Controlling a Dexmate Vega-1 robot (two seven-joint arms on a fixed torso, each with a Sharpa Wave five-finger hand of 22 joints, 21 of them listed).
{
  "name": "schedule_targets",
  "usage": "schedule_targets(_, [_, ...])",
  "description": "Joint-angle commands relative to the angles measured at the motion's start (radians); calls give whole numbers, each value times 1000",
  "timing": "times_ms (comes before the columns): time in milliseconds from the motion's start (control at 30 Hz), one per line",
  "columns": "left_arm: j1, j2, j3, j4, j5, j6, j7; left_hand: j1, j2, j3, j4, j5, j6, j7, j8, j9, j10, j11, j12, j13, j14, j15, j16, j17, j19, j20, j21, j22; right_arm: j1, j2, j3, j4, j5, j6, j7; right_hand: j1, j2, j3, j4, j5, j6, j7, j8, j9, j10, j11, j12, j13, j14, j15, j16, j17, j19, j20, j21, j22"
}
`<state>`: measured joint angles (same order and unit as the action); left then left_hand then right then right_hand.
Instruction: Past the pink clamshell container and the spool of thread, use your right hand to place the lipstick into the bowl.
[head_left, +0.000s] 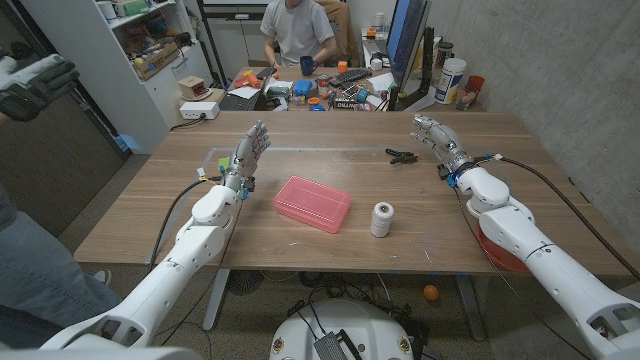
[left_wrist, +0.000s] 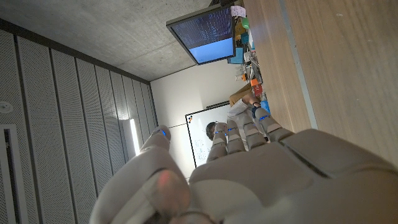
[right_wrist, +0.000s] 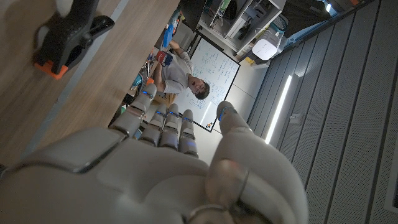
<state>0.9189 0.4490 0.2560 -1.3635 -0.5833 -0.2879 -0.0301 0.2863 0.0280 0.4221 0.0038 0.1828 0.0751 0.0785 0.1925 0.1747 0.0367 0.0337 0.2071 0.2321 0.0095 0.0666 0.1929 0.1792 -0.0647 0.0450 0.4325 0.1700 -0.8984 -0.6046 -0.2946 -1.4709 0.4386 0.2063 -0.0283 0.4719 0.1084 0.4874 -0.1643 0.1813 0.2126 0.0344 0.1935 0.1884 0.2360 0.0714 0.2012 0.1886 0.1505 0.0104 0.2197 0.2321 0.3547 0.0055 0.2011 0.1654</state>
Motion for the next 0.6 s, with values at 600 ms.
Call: schedule_targets(600, [29, 11, 0, -34, 2, 8, -7, 10, 6, 5, -14, 0, 13, 5, 0, 4, -5, 7, -2, -8, -6, 8, -2, 2, -9, 4, -14, 3, -21, -184, 28, -201, -252, -173, -128, 60, -8, 11, -15, 2, 16, -48, 7, 3, 13, -18, 3, 4, 6, -10, -2, -11, -2, 1, -7, 5])
